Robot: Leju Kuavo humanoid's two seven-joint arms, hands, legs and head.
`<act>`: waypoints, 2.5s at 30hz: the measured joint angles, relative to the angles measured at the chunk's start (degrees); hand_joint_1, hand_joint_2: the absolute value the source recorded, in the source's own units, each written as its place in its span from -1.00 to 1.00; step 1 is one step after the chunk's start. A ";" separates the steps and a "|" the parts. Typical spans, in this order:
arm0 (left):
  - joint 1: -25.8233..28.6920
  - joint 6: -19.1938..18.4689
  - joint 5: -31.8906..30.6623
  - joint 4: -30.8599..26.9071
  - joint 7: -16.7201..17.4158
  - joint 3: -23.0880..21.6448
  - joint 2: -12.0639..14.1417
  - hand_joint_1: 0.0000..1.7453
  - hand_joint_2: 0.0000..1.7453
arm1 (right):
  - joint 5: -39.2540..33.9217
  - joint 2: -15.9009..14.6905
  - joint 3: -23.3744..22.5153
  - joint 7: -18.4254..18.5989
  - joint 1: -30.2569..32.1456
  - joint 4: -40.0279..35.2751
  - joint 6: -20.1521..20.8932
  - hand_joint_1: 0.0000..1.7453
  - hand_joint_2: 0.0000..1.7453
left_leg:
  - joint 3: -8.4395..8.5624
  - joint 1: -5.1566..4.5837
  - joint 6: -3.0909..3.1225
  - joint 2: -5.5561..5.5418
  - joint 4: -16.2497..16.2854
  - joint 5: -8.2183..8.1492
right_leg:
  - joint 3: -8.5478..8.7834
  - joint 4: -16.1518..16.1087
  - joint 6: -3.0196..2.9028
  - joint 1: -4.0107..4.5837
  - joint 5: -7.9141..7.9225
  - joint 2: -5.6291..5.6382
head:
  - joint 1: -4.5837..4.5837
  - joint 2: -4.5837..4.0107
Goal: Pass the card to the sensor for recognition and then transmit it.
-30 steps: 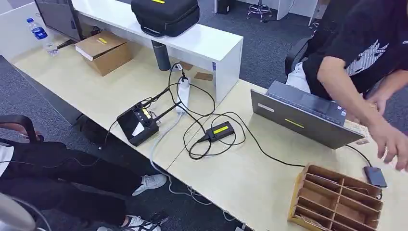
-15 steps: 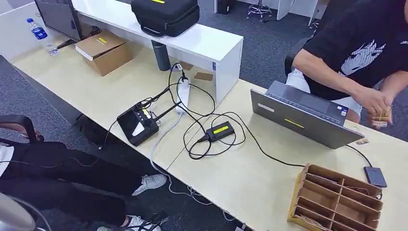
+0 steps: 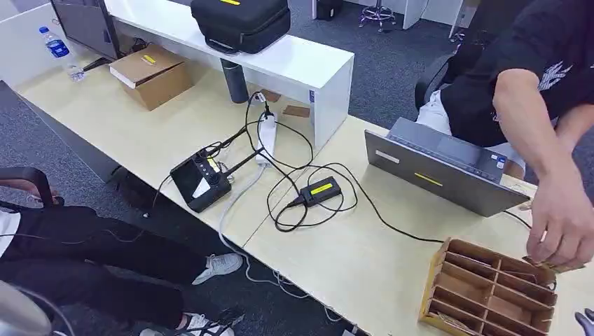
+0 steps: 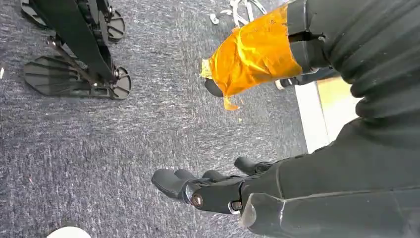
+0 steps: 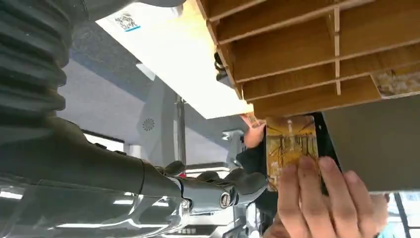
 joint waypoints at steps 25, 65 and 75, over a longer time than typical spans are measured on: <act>-0.08 0.00 -1.12 0.00 -0.02 0.02 0.05 -1.00 1.00 | 4.81 -0.57 8.57 1.01 -0.31 1.79 -3.70 -1.00 1.00 | 0.00 0.00 0.00 0.00 0.00 0.00 | 0.00 0.00 0.00 0.00 0.00 0.00 | 0.00 0.00; -0.18 0.02 -2.67 0.00 -0.13 0.02 0.05 -1.00 1.00 | 6.45 4.17 12.20 5.36 -1.85 10.77 -7.24 -1.00 1.00 | 0.00 0.00 0.00 0.00 -0.01 0.00 | 0.00 0.01 0.00 0.00 0.00 0.00 | 0.00 0.00; -0.17 0.02 -3.04 0.00 -0.13 0.02 0.05 -1.00 1.00 | 6.45 4.81 11.04 5.46 -1.82 12.02 -7.10 0.74 1.00 | 0.00 0.00 0.00 0.00 0.00 0.00 | 0.00 0.01 0.00 0.00 0.00 0.00 | 0.00 0.00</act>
